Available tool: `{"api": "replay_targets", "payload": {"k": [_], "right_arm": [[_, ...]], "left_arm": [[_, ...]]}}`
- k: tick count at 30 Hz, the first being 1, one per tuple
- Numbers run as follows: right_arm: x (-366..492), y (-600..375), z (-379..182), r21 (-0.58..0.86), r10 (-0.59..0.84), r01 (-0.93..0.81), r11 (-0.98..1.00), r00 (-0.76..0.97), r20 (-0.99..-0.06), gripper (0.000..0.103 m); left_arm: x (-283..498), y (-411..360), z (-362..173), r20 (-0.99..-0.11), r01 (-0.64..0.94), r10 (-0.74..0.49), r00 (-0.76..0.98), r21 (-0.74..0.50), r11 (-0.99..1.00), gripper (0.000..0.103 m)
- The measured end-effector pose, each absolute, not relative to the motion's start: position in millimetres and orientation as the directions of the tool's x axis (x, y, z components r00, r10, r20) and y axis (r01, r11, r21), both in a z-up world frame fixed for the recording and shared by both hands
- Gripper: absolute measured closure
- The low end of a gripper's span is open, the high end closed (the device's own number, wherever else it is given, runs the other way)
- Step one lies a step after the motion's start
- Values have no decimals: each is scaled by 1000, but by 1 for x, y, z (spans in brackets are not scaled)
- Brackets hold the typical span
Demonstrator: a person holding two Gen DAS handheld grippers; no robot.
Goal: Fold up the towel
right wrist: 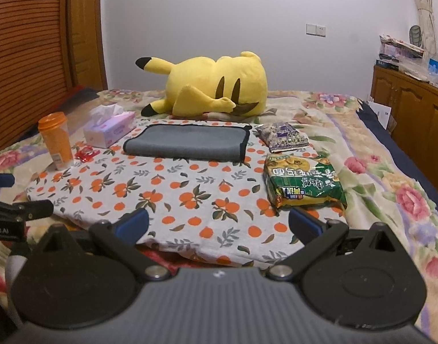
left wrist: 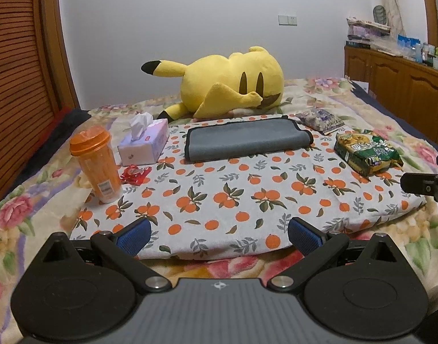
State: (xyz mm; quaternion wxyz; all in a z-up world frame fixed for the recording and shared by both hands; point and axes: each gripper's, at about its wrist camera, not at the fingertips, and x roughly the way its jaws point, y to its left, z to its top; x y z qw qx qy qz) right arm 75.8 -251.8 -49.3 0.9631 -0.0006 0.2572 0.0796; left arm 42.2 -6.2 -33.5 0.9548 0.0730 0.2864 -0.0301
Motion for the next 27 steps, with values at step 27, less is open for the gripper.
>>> {"api": "replay_targets", "payload": {"k": [27], "right_arm": [[67,-258,-41,55,136,-125,991,904,-405,0]], "left_arm": [[28,1,-13,-414,72,-27,910,94,993,0]]}}
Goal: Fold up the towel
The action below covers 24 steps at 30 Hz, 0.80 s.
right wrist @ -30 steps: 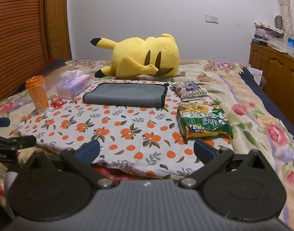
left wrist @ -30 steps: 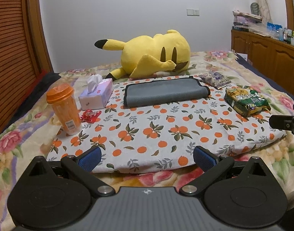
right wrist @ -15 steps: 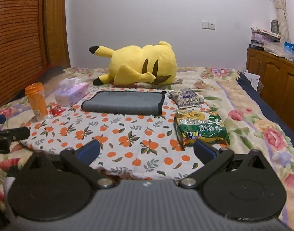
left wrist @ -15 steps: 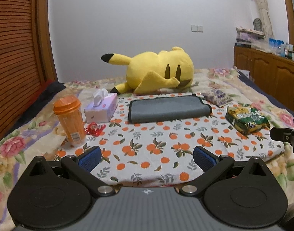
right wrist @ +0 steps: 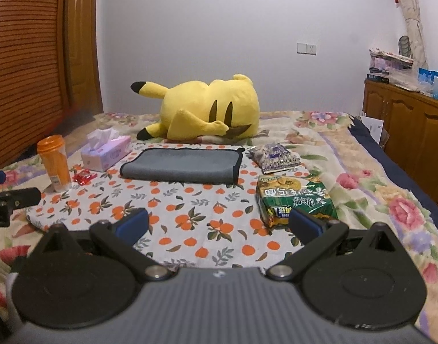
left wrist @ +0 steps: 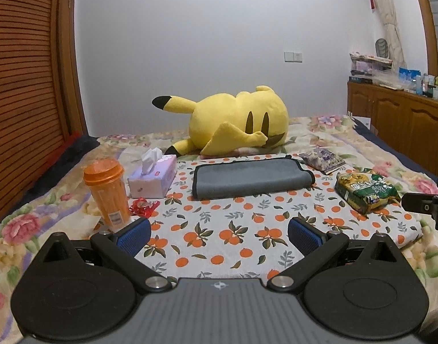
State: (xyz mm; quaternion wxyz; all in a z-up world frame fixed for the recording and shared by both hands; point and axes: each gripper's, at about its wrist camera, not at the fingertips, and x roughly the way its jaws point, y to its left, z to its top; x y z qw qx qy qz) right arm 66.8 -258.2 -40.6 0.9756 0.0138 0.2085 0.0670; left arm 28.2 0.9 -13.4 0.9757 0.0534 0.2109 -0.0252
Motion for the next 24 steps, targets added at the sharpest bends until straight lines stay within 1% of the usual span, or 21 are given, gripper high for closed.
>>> {"api": "replay_targets", "payload": {"k": [15,24], "right_arm": [[60,-261,-37,55,130,-118,992,927,-351,0],[54,-260,-32,56,130,-118,991,946,-298,0]], "left_arm": [[23,2,-8,-363,68,-28,931,98,993,0],[18,3,-3,-323,66,-34,946,88,994,0]]}}
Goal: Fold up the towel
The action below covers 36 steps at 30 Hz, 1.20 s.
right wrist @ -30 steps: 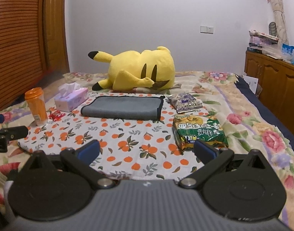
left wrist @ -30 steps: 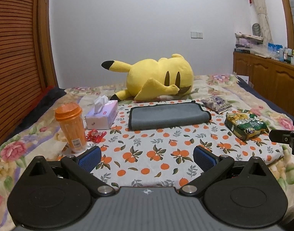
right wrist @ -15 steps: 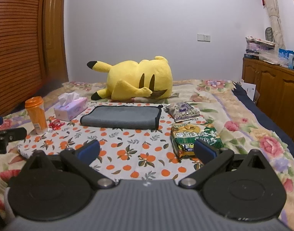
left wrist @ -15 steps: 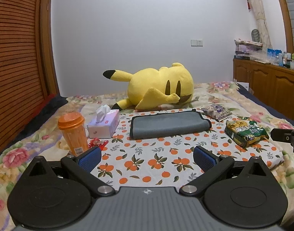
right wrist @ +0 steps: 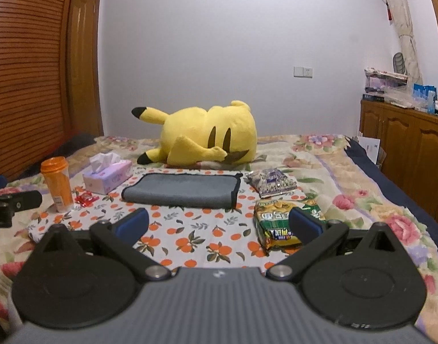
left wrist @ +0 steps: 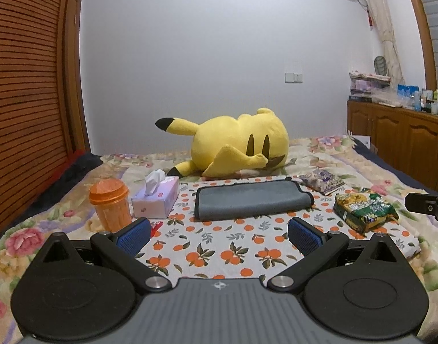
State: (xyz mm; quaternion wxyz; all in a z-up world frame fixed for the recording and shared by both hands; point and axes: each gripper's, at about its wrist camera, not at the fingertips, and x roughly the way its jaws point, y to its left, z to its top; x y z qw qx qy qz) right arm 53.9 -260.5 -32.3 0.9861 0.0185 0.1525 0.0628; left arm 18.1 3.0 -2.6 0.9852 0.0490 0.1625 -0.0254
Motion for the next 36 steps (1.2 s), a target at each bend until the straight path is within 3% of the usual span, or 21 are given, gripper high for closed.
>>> {"api": "replay_targets", "payload": {"k": [8,36], "right_arm": [[50,-265,-29,66,115,-101,993,959,-258,0],[50,-264,-30,62,115,-102,993,957,-265,0]], "left_arm": [[15,2,-1,-303,64,-30,952,101,993,0],[18,3,-1,-309,60,-25,951,104,993,0]]}}
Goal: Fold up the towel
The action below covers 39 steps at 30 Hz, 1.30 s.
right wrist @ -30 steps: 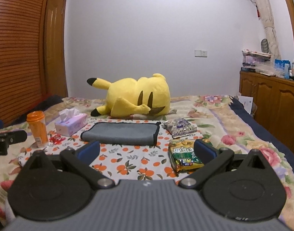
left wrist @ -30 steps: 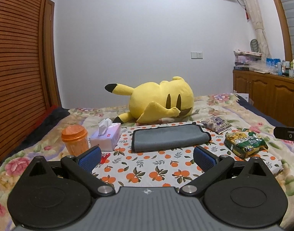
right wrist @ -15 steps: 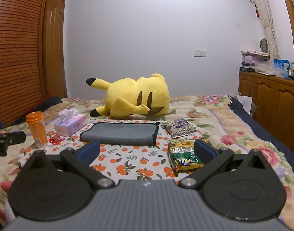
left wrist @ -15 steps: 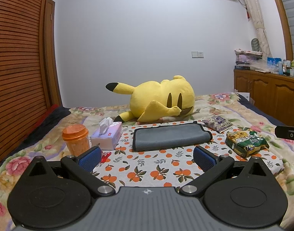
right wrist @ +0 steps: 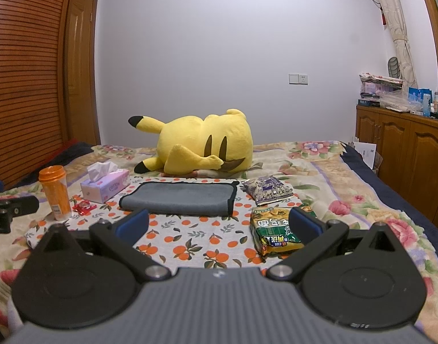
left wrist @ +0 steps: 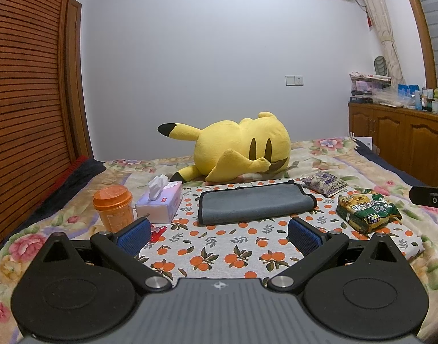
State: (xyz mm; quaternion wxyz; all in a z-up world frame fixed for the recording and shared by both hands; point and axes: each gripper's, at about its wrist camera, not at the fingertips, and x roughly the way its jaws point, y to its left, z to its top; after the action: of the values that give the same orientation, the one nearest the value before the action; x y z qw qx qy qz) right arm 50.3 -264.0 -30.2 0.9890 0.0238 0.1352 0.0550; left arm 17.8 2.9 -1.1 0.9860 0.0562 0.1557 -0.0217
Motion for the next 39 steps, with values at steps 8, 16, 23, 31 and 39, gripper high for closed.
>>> {"api": "replay_targets", "payload": {"k": [8,16,23,31,39], "right_arm": [[50,-264,-30,63,116,-103,993,957,-265,0],[50,-264,-30,63,115,-102,993,957,-264,0],[50,-264,-30,63,116,-103,993,957,-265,0],[51,-264,-30,62,116,-103,993,957,-265,0],[50,-264,-30,63,116,-103,993,957,-265,0]], "left_arm": [[18,3,-1,-309,60,-25,951,104,993,0],[18,2,-1,-310,60,-25,951,104,993,0],[18,5,-2,-308,59,-24,951,105,993,0],[18,5,-2,-307,58,-23,951,107,992,0],[18,5,-2,-308,59,-23,951,108,992,0]]}}
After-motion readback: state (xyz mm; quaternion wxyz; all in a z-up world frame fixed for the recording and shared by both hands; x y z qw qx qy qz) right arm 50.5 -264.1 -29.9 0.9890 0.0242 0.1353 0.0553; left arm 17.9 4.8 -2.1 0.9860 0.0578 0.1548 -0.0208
